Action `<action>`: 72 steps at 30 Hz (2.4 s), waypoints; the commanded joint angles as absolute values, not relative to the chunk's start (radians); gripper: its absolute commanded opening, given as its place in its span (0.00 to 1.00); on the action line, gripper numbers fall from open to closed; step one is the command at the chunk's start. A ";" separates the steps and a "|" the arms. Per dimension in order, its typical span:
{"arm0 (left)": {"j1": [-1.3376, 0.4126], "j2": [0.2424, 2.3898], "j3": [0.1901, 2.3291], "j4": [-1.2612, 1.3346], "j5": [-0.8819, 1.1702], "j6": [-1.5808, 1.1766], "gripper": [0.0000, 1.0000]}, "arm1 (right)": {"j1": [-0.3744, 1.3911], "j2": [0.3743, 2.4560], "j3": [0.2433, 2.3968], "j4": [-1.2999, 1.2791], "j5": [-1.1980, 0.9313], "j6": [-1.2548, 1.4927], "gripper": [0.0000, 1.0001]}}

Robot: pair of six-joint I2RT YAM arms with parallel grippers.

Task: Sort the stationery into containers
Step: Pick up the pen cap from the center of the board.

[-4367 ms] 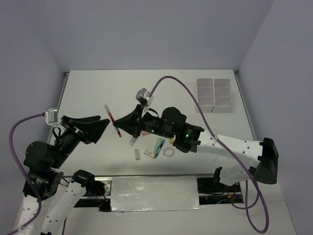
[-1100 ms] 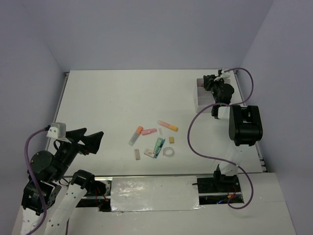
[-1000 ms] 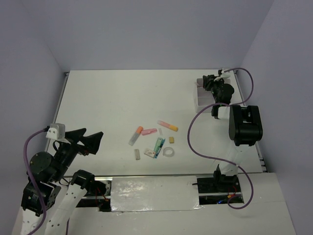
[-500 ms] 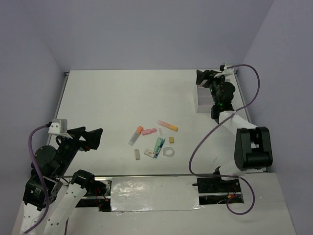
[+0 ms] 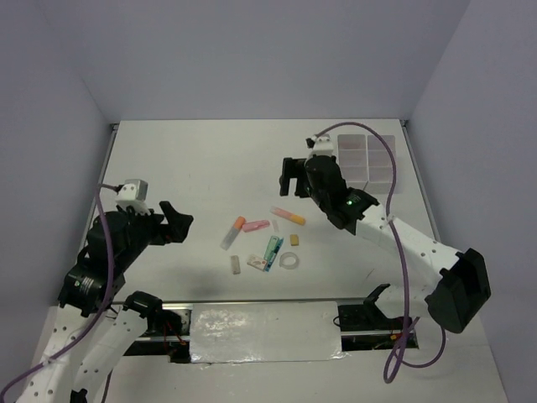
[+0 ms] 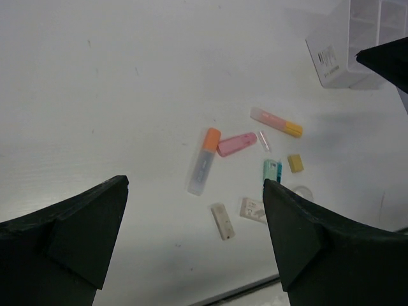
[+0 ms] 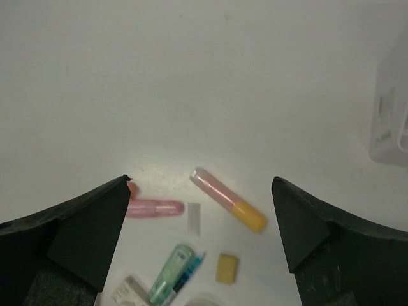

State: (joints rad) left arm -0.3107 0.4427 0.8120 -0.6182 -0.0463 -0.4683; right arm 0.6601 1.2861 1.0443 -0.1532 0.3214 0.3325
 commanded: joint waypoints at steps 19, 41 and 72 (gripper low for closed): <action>-0.414 0.637 0.828 -0.555 0.118 -0.494 0.97 | 0.799 1.451 0.983 -0.365 0.262 0.457 0.68; -0.400 0.535 0.782 -0.469 0.241 -0.408 0.99 | 0.830 1.887 1.235 -0.468 0.229 0.414 0.47; -0.400 0.517 0.781 -0.468 0.244 -0.410 0.99 | 0.781 1.951 1.241 -0.469 0.227 0.451 0.37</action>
